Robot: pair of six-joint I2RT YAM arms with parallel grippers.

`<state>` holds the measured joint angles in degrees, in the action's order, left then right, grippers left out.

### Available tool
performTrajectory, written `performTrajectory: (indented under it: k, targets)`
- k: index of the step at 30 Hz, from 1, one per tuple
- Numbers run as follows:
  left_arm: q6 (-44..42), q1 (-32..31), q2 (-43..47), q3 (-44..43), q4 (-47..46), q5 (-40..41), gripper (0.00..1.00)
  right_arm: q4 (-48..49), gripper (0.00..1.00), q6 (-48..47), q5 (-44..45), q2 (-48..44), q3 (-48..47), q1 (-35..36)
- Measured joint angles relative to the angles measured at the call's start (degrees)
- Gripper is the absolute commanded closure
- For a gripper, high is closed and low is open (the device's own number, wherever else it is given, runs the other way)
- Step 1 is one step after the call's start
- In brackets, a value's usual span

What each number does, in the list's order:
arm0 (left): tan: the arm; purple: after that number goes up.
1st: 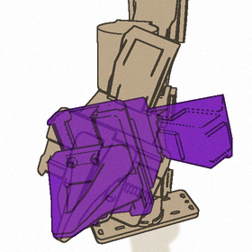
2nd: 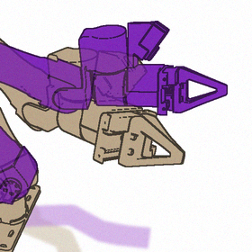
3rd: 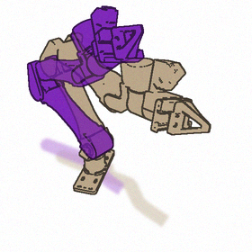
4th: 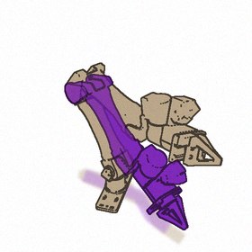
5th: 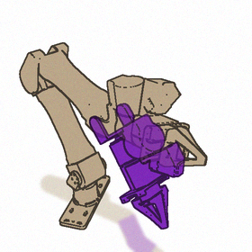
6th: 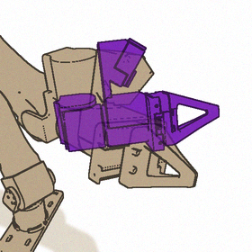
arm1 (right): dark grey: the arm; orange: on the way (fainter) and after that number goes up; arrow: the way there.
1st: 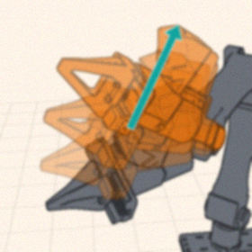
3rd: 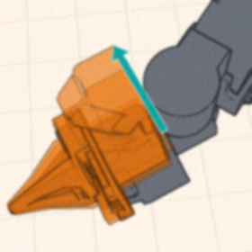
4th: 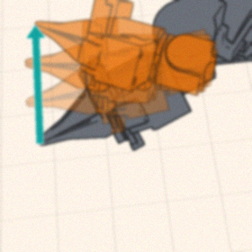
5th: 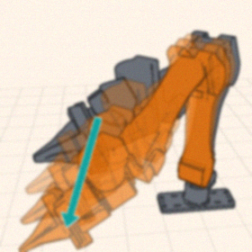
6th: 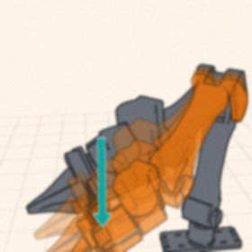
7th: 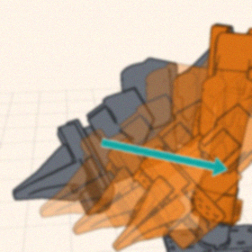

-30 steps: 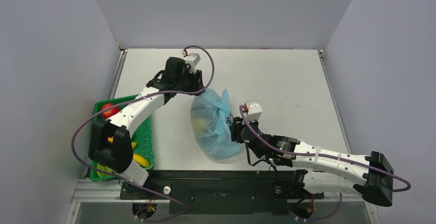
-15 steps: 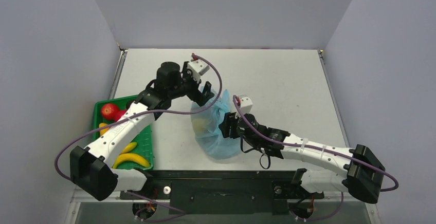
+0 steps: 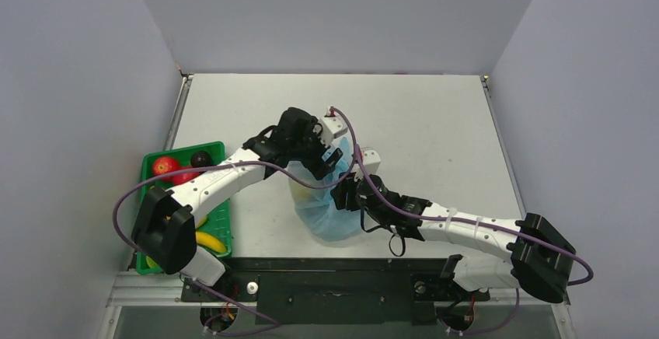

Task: Take the fake fruits out of the plastic bag
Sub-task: Untie the plastic bag at the center of the board.

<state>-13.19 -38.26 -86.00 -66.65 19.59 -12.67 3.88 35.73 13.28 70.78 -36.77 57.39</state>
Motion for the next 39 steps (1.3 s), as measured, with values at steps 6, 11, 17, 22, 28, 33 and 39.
performTrajectory:
  k: [6, 11, 17, 22, 28, 33, 39]
  targets:
    - [0.04, -1.84, -5.03, -3.02, 2.08, 2.73, 0.67, 0.98, 0.54, 0.92, 0.39, 0.20, 0.68, -0.02]
    - [0.48, -2.43, -5.84, -3.87, 2.51, 5.66, 0.94, 2.27, 0.54, 1.18, 0.96, 1.55, 0.70, -0.04]
    - [1.14, -2.89, -5.18, -3.89, 2.47, 7.58, 1.00, 2.93, 0.63, 0.87, 3.21, 4.00, 0.66, -0.02]
    - [1.75, -2.97, -1.64, -2.75, 0.52, 10.12, 1.00, 1.51, 0.61, 0.37, 6.93, 5.35, 0.26, 0.07]
    - [1.86, -3.23, 2.91, -0.20, -2.34, 14.21, 1.00, 0.42, 0.70, -0.81, 10.60, 5.42, -0.50, 0.09]
    - [1.99, -3.34, 4.07, 0.90, -3.82, 17.22, 1.00, 0.33, 1.00, -1.29, 11.45, 5.73, -0.50, 0.20]
    - [2.91, -2.84, 4.76, 1.70, -4.96, 24.02, 1.00, 0.55, 1.00, -1.01, 13.07, 1.49, 3.15, 0.46]
